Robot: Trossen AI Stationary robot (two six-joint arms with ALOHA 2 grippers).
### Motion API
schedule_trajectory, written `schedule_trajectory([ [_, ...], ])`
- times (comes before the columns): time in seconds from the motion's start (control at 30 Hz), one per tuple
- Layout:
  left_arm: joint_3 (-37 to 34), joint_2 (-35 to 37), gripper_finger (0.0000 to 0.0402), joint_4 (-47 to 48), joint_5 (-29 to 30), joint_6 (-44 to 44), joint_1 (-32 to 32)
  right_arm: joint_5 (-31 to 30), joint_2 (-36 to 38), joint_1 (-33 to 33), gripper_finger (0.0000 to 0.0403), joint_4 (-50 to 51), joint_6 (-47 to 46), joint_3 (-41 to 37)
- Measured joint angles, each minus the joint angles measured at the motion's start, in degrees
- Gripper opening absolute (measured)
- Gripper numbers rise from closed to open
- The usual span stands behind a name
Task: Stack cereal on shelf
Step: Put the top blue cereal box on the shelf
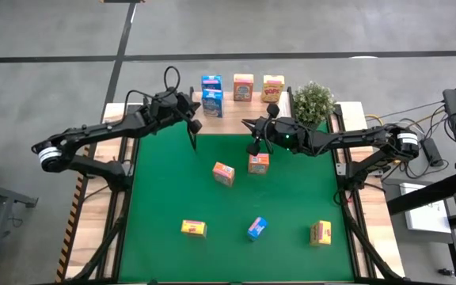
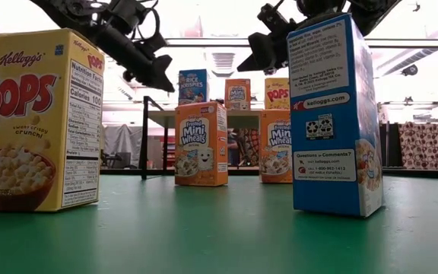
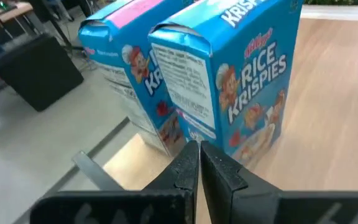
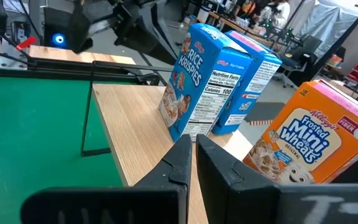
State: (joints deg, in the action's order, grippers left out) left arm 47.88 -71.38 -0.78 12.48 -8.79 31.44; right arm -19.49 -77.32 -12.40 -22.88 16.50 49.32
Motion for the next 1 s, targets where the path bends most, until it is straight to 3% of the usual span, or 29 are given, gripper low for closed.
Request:
schedule_trajectory([
  [0.1,0.0,1.6,0.0000,1.5,0.0,1.3,-1.5,0.8,0.0,0.0,0.0013,0.1,-0.9,0.0],
  [0.3,0.0,4.5,0.0000,3.5,0.0,1.9,-7.2,8.8,0.0,0.0,0.0013,-0.2,-4.2,0.0],
  [0.57,-2.7,6.1,0.0000,3.4,2.3,1.6,-13.1,9.5,-3.5,-0.5,0.0013,-6.3,-7.0,0.2],
  [1.0,-4.2,6.3,0.0000,3.4,3.5,2.2,-13.3,9.4,-17.9,-5.1,0.0013,0.7,-4.1,17.0],
])
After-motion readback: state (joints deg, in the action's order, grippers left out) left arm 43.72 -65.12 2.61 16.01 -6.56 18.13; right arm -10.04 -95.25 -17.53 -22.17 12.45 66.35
